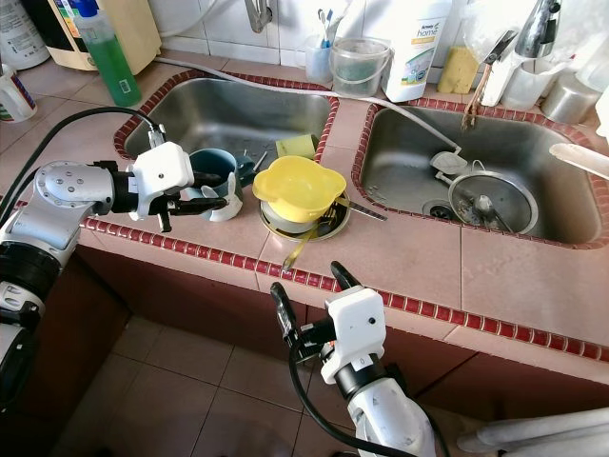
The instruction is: Kitchen organization
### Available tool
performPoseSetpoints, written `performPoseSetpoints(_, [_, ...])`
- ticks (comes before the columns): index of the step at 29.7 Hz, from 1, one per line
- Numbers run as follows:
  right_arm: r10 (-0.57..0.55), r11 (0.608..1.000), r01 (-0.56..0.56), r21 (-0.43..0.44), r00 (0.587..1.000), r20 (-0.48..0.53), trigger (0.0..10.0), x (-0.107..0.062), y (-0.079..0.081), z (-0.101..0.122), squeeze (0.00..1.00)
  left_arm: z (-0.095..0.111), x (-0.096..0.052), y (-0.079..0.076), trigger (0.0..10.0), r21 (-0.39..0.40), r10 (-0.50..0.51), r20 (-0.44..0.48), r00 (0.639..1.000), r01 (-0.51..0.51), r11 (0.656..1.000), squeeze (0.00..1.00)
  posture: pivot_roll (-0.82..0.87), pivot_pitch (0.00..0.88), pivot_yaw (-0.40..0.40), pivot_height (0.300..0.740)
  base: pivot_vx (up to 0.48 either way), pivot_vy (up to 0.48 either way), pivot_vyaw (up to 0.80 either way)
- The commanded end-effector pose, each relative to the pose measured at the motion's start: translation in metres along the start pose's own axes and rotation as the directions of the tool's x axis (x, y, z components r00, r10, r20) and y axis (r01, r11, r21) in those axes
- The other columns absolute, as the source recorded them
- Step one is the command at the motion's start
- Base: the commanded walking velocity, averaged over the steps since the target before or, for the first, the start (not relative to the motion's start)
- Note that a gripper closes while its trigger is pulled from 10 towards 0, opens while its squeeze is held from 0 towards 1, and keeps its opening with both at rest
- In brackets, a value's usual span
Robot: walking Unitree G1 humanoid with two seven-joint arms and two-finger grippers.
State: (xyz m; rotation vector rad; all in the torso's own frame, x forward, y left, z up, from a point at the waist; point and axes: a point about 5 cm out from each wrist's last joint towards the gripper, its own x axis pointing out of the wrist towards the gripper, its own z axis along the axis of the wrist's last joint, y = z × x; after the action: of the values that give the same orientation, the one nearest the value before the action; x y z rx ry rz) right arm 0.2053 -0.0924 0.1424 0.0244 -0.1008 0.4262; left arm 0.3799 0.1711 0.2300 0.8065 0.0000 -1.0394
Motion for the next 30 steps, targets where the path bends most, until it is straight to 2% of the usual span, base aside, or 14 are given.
performPoseSetpoints(1, [-0.003, 1.0, 0.003, 0.007, 1.0, -0.001, 10.0, -0.0017, 0.0021, 0.0008, 0.0, -0.0056, -0.0023, -0.0033, 0.2, 0.001, -0.042, -0.039, 0.998, 0.042, 0.999, 0.0, -0.18, 0.173, 0.067, 0.732, 0.0, 0.0, 0.0])
performPoseSetpoints(13, [-0.005, 1.0, 0.005, 0.016, 1.0, 0.002, 10.0, -0.0015, 0.0024, 0.0009, 0.0, -0.0084, -0.004, -0.0066, 0.0, 0.003, -0.078, -0.05, 0.996, 0.078, 0.997, 0.0, -0.17, 0.175, 0.067, 0.732, 0.0, 0.0, 0.0])
performPoseSetpoints(30, [-0.001, 1.0, 0.001, 0.022, 1.0, 0.013, 10.0, 0.0009, 0.0028, 0.0023, 0.0, -0.0094, -0.0092, -0.0034, 0.0, 0.007, -0.064, -0.058, 0.996, 0.065, 0.998, 0.0, -0.17, 0.169, 0.064, 0.732, 0.0, 0.0, 0.0])
